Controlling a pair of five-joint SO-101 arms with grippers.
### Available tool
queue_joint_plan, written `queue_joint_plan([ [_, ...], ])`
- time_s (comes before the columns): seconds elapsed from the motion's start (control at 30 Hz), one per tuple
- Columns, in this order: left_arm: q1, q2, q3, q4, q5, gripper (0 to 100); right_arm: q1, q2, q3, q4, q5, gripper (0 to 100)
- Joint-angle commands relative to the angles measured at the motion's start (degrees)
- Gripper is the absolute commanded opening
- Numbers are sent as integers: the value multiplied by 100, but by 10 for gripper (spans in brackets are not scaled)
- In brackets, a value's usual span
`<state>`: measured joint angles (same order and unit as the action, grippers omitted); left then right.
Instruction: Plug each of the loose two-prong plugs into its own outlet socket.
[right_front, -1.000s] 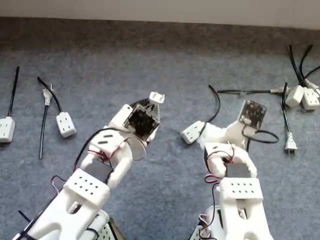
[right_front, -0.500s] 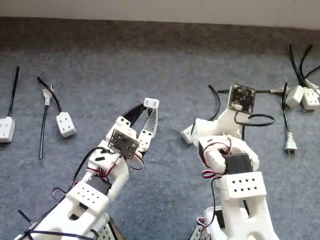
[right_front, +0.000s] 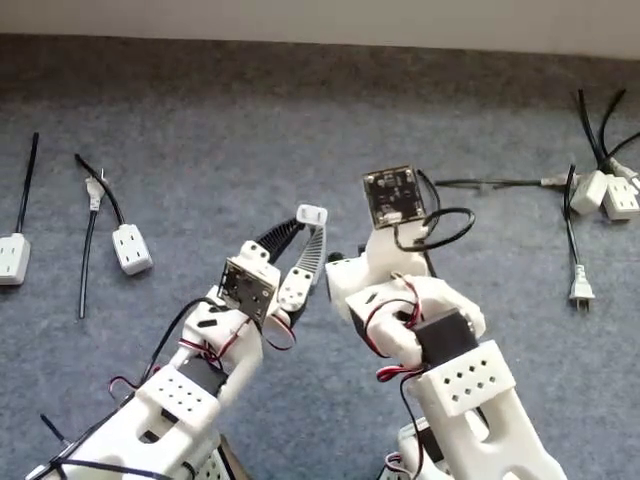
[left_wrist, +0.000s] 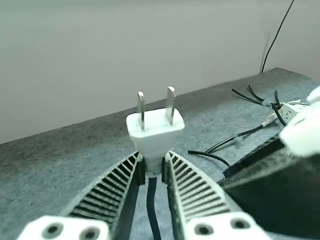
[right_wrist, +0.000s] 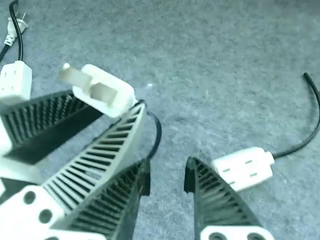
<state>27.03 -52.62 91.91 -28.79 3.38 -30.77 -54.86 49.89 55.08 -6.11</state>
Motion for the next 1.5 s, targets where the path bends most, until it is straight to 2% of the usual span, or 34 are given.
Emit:
queue_joint_plan([
  [0.0, 215, -57, -22, -114, -9, 5, -180, -119, -532, 22, 141, 121],
  [0.13, 189, -57, -22, -114, -18, 5, -163, -127, -708, 57, 158, 120],
  [0.23, 180, -48, -22, -114, -26, 5, -171, -145, -1015, 462, 167, 119],
  [0.37, 286, -48, -22, -114, -484, 5, -180, -92, -1332, 637, 176, 119],
  [0.53, 593, -110, 136, -141, -571, 5, -154, 119, -884, -110, 176, 119],
  [0.63, 549, -110, 119, -149, -571, 5, -57, 435, -646, -462, 185, 119],
  [0.8, 251, -110, 101, -149, -545, 5, 374, 892, -602, -497, 185, 119],
  [1.07, 242, -119, 101, -158, -545, 5, 910, 1490, -409, -1103, 185, 119],
  [1.47, 233, -119, 92, -158, -545, 6, 1007, 2141, -365, -1323, 185, 119],
])
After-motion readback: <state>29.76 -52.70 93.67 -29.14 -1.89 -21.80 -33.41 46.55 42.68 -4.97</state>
